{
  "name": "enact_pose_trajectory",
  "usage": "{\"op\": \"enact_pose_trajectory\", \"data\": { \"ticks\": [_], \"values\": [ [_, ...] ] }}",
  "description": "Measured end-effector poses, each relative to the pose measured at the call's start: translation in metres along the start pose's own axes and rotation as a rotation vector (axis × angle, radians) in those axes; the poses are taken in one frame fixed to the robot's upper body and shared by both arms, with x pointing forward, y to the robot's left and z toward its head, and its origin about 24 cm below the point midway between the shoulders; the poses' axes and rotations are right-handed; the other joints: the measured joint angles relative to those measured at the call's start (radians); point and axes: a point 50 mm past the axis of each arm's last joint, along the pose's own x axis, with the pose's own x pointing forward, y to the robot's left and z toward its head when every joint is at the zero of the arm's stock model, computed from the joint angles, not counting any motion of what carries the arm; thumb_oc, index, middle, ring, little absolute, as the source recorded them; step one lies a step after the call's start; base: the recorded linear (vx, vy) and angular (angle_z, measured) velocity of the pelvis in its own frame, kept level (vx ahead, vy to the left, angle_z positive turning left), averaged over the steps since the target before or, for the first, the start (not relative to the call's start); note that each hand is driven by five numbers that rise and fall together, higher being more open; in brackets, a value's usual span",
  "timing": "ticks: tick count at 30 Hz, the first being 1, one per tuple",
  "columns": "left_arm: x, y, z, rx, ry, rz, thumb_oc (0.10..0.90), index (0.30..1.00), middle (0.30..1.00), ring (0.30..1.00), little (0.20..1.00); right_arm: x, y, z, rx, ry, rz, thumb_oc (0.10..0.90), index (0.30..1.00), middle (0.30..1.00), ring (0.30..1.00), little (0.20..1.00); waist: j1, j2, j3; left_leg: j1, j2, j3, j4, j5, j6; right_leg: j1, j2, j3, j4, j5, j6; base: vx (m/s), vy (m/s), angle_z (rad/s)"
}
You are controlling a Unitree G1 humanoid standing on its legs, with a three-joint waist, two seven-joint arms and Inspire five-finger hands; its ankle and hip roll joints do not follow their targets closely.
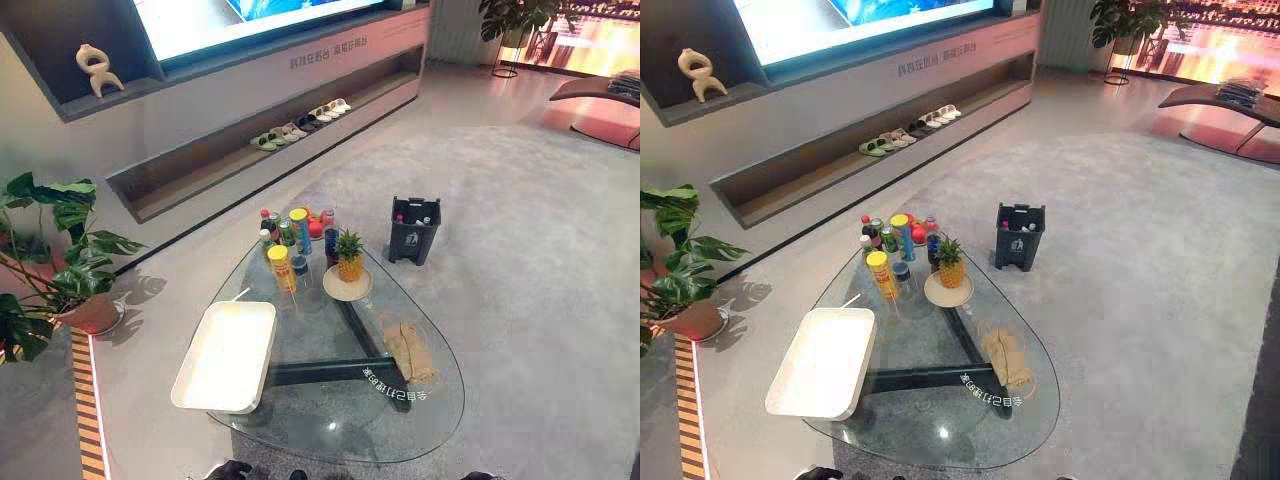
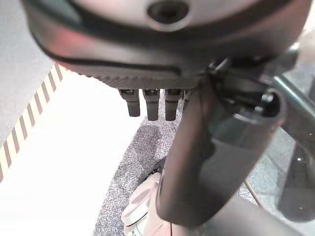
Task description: Wipe the table with a cloth and put it in the basket.
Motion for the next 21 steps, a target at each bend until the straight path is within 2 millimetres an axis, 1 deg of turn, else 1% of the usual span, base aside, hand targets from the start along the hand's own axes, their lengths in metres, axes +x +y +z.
{"op": "enact_pose_trajectory", "data": {
  "ticks": [21],
  "values": [
    [0.0, 0.0003, -0.0011, -0.003, 0.011, 0.004, 0.8, 0.9, 0.9, 0.9, 0.9, 0.0, 0.0009, -0.0007, 0.002, 0.01, 0.002, 0.8, 0.9, 0.9, 0.9, 0.9, 0.0, -0.01, -0.001, 0.003, 0.0, 0.0, 0.004, 0.001, -0.001, 0.003, 0.0, 0.0, 0.0, 0.0, 0.0, 0.0, -0.006, -0.02]
  ]
}}
